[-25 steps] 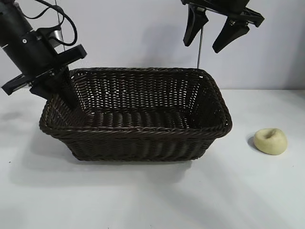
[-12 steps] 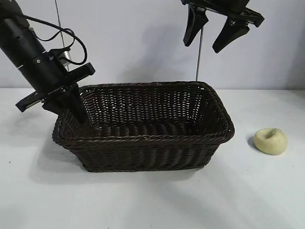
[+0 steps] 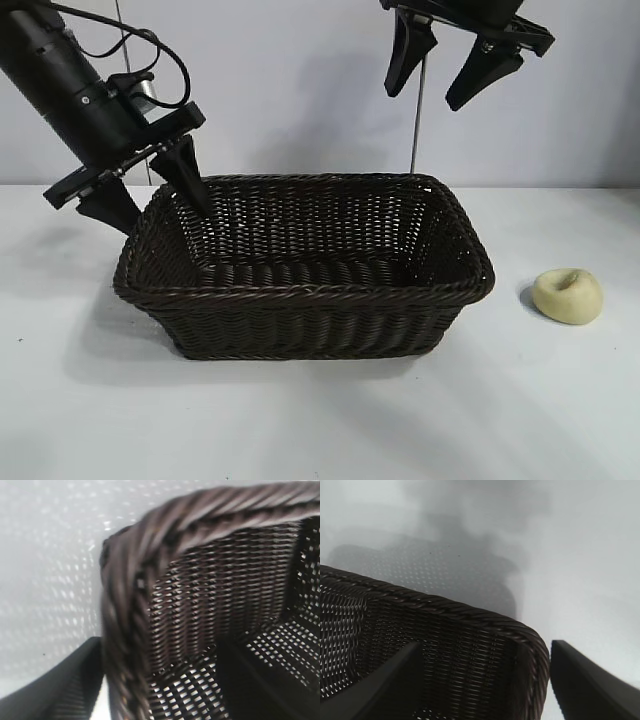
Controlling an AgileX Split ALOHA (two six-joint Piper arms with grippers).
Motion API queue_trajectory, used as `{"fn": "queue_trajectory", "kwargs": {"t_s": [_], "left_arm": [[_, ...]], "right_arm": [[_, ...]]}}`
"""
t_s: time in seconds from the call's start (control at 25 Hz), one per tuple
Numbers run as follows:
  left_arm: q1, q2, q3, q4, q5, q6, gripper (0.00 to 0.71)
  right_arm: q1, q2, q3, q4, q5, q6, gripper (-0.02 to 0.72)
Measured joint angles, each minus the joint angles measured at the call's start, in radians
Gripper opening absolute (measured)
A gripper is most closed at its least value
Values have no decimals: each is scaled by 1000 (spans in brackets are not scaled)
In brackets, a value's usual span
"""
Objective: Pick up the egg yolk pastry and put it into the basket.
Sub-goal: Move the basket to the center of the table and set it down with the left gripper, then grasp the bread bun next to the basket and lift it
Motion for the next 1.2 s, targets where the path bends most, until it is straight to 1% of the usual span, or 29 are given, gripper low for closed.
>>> {"fn": "queue_trajectory", "kwargs": {"t_s": [0.24,0.4,0.48,0.56,0.6,0.68,0.84,0.92,1.12,1.2], "left_arm": [[0,-130,0,75,39,0,507],[0,-221,1,88,73,-1,507],[0,-264,18,90,80,-1,507],[0,-307,68,90,78,-1,507],[0,-329,94,84,71,-1,507],[0,-364,161,46,21,-1,507],[-4,-375,241,-76,-89,-1,507],[-16,-375,256,-106,-133,-1,507],[-65,-375,257,-126,-193,-1,507],[-73,-374,257,-130,-207,-1,507]], "right_arm": [[0,0,0,0,0,0,516],[0,0,0,0,0,0,516],[0,0,0,0,1,0,516],[0,0,0,0,2,0,516],[0,0,0,0,4,0,516],[0,0,0,0,8,0,516],[0,0,0,0,8,0,516],[0,0,0,0,8,0,516],[0,0,0,1,10,0,516],[0,0,0,1,33,0,516]]}}
